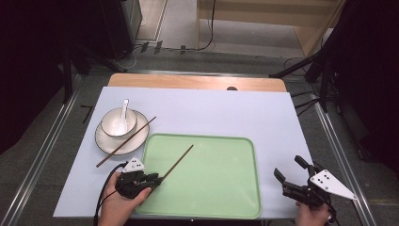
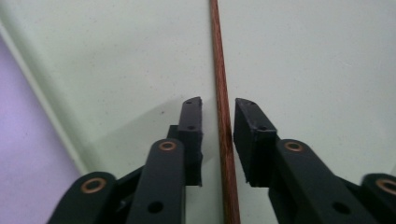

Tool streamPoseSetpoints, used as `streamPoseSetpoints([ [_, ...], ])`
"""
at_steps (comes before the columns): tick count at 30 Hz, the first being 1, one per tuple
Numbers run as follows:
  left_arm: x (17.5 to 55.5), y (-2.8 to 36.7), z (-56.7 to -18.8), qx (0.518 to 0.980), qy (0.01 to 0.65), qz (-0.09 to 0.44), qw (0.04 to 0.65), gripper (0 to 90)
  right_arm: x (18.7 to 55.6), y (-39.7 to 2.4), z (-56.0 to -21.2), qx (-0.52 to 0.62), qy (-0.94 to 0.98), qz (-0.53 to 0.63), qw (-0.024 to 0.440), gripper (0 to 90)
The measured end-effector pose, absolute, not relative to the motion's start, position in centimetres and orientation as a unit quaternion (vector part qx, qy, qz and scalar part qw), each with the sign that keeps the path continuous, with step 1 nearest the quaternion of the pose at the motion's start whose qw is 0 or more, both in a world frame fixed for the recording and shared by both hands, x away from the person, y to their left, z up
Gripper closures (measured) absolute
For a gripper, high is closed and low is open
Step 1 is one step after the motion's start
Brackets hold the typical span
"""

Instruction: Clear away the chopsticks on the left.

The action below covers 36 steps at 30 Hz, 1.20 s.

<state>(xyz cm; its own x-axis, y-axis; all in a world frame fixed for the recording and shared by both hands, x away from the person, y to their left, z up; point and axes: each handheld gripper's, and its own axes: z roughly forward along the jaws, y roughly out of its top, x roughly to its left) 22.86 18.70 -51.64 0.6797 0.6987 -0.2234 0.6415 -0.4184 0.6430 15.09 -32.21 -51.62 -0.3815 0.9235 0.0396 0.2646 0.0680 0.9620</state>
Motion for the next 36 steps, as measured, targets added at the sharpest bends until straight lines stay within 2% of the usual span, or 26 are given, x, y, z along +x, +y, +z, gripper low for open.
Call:
streamPoseSetpoints([
  [2,23.1,18.6,-51.5,0.840,0.393,0.041,0.371,67.0,15.1,-32.2,-51.7,0.454,0.656,0.510,0.322,12.9],
  [5,23.6,18.1,-50.7,0.835,0.383,0.056,0.391,67.2,15.3,-32.1,-51.7,0.455,0.658,0.508,0.320,13.0],
  [7,23.8,17.5,-50.3,0.834,0.376,0.062,0.399,73.1,15.3,-32.1,-51.7,0.454,0.658,0.508,0.321,13.0],
  [8,24.0,17.1,-50.2,0.837,0.367,0.062,0.400,73.1,15.3,-32.1,-51.7,0.454,0.658,0.508,0.321,13.0],
  [11,24.5,14.6,-50.5,0.859,0.338,0.055,0.380,90.0,15.4,-32.0,-51.7,0.450,0.661,0.509,0.319,13.0],
  [17,25.5,12.0,-51.3,0.873,0.326,0.052,0.359,90.0,15.3,-32.1,-51.7,0.450,0.659,0.511,0.320,13.0],
  [22,26.6,10.6,-51.8,0.868,0.359,0.071,0.337,90.0,15.3,-32.4,-51.7,0.455,0.657,0.511,0.317,13.0],
  [36,27.9,14.3,-51.5,0.840,0.422,0.088,0.329,90.0,15.3,-32.2,-51.7,0.455,0.658,0.511,0.315,13.0],
])
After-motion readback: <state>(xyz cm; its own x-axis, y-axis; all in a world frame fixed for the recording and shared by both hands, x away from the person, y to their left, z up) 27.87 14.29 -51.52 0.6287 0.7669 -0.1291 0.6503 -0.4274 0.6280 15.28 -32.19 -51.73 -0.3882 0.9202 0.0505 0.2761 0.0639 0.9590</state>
